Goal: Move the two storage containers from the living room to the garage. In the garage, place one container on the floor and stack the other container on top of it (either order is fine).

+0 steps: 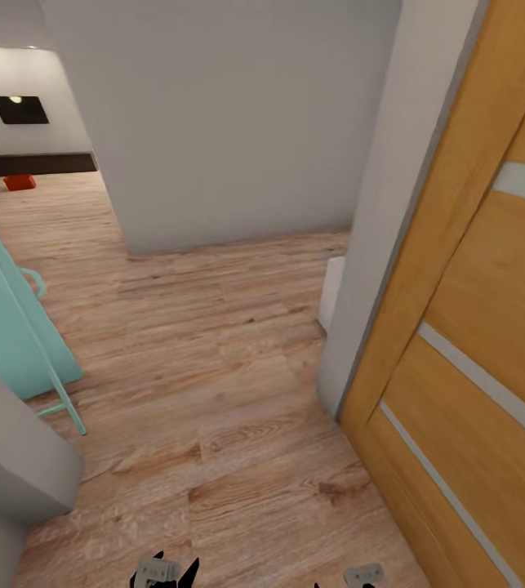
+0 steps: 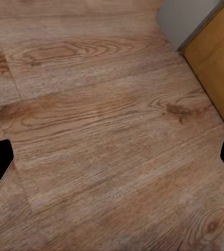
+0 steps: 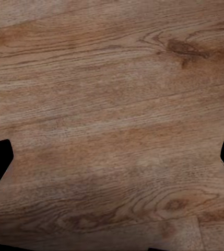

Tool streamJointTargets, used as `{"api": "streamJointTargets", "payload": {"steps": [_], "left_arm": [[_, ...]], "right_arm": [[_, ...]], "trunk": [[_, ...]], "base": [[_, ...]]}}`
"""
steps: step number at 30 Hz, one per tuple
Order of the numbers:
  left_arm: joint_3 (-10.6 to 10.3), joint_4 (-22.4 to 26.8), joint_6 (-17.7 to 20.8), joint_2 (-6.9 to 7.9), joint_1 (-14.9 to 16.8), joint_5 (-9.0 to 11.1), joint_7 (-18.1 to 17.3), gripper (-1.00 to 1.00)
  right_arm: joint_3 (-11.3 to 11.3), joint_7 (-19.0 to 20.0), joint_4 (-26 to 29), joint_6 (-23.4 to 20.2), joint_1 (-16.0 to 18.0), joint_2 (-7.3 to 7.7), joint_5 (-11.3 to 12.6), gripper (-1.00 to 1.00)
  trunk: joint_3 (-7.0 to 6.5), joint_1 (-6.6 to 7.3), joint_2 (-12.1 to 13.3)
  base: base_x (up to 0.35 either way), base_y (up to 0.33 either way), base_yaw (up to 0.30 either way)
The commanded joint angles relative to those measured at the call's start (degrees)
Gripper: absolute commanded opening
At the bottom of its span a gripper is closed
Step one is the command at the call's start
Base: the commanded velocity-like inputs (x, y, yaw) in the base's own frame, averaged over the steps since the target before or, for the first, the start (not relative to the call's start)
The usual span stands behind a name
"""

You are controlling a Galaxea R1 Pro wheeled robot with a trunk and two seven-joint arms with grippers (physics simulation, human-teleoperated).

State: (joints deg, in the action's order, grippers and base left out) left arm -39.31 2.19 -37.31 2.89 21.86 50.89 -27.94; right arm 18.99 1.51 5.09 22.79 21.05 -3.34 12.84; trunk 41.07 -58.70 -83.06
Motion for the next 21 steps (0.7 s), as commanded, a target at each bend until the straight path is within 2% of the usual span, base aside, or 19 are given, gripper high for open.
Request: {"api": "streamJointTargets", "payload": {"steps": [1, 14, 21], "left_arm": [[-0.35, -0.02, -0.04, 0.01, 0.03, 0.61, -0.36, 1.0], [-0.33, 0.0, -0.04, 0.01, 0.03, 0.61, -0.36, 1.0], [-0.33, -0.02, -0.04, 0.01, 0.03, 0.61, -0.36, 1.0]], "right_arm": [[0.34, 0.16, -0.08, 0.24, 0.05, 0.0, 0.6, 1.0], [0.34, 0.16, -0.08, 0.24, 0.05, 0.0, 0.6, 1.0], [0.34, 0.16, -0.08, 0.24, 0.05, 0.0, 0.6, 1.0]], "trunk": [[0.04, -0.03, -0.02], [0.04, -0.03, -0.02], [0.09, -0.03, -0.02]], "base": [[0.321, 0.0, 0.007], [0.326, 0.002, 0.001], [0.316, 0.071, 0.031]]}}
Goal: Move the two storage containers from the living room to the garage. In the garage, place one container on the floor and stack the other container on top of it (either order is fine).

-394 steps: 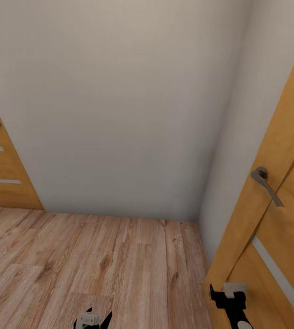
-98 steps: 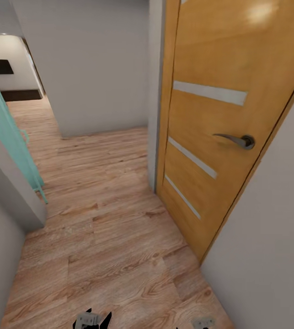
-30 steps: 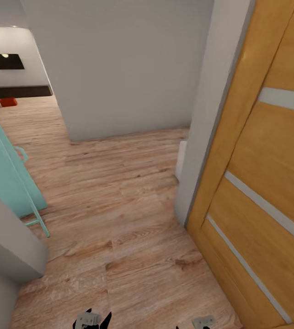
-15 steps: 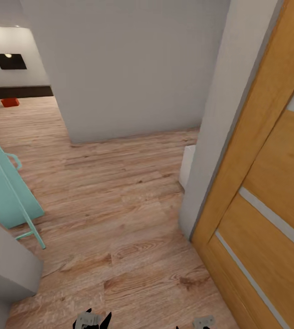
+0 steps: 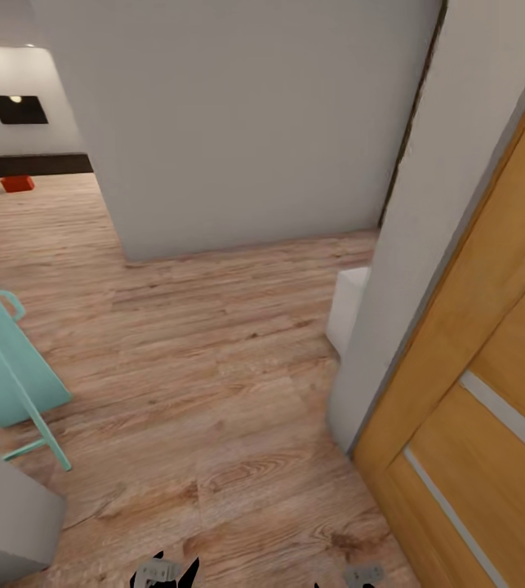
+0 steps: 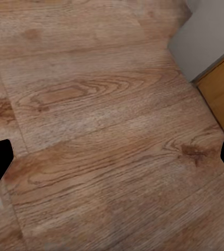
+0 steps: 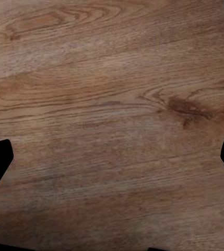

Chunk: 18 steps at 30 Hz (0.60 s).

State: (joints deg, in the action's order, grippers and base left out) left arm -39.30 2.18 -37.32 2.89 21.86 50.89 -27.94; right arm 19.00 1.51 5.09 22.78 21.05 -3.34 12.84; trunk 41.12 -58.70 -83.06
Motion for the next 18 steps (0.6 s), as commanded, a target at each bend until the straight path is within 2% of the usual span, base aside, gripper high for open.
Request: {"api": "streamJointTargets", "payload": {"steps": [1, 9, 14, 18], "left_arm": [[-0.33, -0.02, -0.03, 0.01, 0.03, 0.61, -0.36, 1.0], [-0.33, -0.02, -0.03, 0.01, 0.03, 0.61, -0.36, 1.0], [-0.33, -0.01, -0.03, 0.01, 0.03, 0.61, -0.36, 1.0], [-0.33, -0.01, -0.03, 0.01, 0.03, 0.61, -0.36, 1.0]], "right_arm": [[0.34, 0.16, -0.08, 0.25, 0.04, 0.0, 0.6, 1.0], [0.34, 0.16, -0.08, 0.25, 0.04, 0.0, 0.6, 1.0], [0.34, 0.16, -0.08, 0.25, 0.04, 0.0, 0.6, 1.0], [0.34, 0.16, -0.08, 0.25, 0.04, 0.0, 0.6, 1.0]], "trunk": [[0.07, -0.03, -0.02], [0.29, -0.03, -0.02], [0.43, -0.03, -0.02], [0.47, -0.03, -0.02]], "base": [[0.297, 0.105, 0.116], [0.287, 0.087, 0.145], [0.282, 0.017, 0.146], [0.282, -0.037, 0.046]]}}
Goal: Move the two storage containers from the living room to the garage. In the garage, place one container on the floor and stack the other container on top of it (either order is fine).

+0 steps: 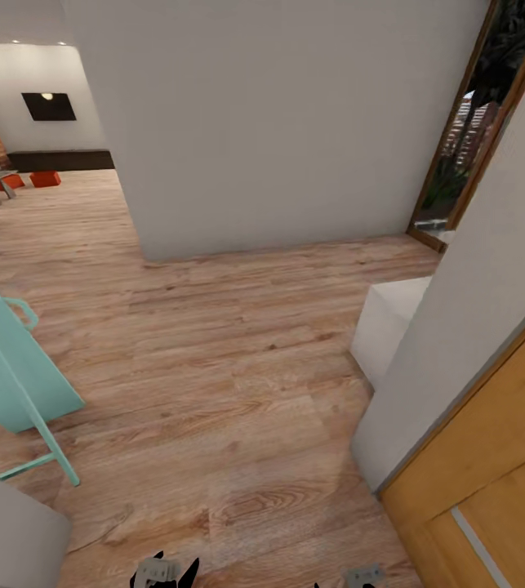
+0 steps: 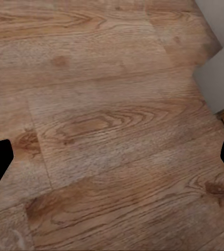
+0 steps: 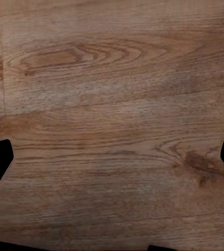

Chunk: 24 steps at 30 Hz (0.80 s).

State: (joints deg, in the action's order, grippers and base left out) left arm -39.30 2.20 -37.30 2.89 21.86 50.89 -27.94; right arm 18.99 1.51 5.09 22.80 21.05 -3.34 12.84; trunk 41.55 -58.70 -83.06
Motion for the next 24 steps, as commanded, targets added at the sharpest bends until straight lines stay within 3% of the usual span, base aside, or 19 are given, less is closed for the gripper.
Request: {"api": "streamJointTargets", "payload": {"steps": [1, 24], "left_arm": [[-0.33, -0.04, -0.05, 0.01, 0.03, 0.61, -0.36, 1.0], [-0.33, -0.06, -0.05, 0.01, 0.03, 0.61, -0.36, 1.0]], "right_arm": [[0.35, 0.16, -0.08, 0.23, 0.04, 0.0, 0.6, 1.0], [0.35, 0.16, -0.08, 0.23, 0.04, 0.0, 0.6, 1.0]], "trunk": [[0.05, -0.03, -0.02], [0.1, -0.03, -0.02]], "base": [[0.282, -0.048, 0.02], [0.312, 0.01, 0.01]]}}
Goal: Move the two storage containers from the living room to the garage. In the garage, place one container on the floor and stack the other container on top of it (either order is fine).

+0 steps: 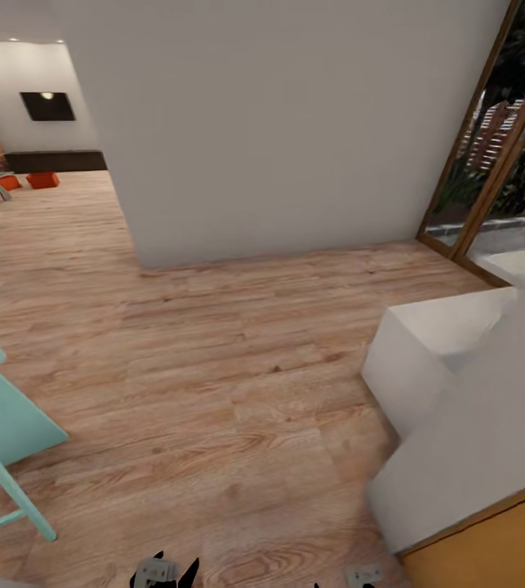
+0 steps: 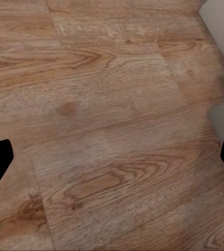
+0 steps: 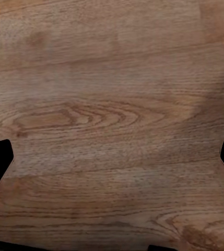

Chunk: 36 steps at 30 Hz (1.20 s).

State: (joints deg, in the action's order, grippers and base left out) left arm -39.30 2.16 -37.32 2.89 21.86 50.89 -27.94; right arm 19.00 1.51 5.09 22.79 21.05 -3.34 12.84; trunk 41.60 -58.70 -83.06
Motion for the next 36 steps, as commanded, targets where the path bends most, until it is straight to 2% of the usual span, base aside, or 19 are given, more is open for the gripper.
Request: {"api": "streamJointTargets", "payload": {"steps": [1, 14, 36], "left_arm": [[-0.34, -0.02, -0.03, 0.01, 0.03, 0.61, -0.36, 1.0], [-0.34, 0.01, -0.03, 0.01, 0.03, 0.61, -0.36, 1.0], [-0.34, -0.04, -0.03, 0.01, 0.03, 0.61, -0.36, 1.0]], "right_arm": [[0.34, 0.16, -0.08, 0.24, 0.04, 0.0, 0.6, 1.0], [0.34, 0.16, -0.08, 0.24, 0.04, 0.0, 0.6, 1.0], [0.34, 0.16, -0.08, 0.24, 0.04, 0.0, 0.6, 1.0]], "trunk": [[0.07, -0.03, -0.02], [0.37, -0.03, -0.02], [0.39, -0.03, -0.02]], "base": [[0.337, 0.047, 0.141], [0.338, 0.009, 0.173], [0.338, 0.027, 0.011]]}}
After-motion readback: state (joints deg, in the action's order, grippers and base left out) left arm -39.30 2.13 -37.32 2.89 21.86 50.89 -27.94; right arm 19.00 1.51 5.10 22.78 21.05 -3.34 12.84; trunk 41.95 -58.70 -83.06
